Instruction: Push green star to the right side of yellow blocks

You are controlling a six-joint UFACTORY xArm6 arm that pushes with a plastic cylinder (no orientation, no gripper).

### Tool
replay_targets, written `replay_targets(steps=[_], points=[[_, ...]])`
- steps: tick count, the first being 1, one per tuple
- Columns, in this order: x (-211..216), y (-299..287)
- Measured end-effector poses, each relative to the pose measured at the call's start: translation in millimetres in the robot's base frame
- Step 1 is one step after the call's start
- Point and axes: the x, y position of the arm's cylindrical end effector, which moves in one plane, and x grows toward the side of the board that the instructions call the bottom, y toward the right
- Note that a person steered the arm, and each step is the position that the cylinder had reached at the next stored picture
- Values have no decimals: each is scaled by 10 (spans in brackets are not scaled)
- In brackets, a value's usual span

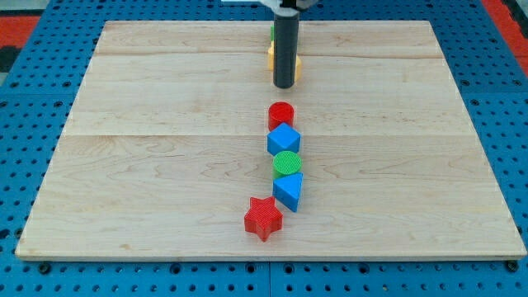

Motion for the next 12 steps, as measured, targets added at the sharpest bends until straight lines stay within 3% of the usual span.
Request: replay_targets(steps=[2,5,6,8,10,11,12], points=[[-131,-312],[-923,-497],[-1292,-121],[-1237,942],[-1335,578],[-1184,163],[-1084,176]])
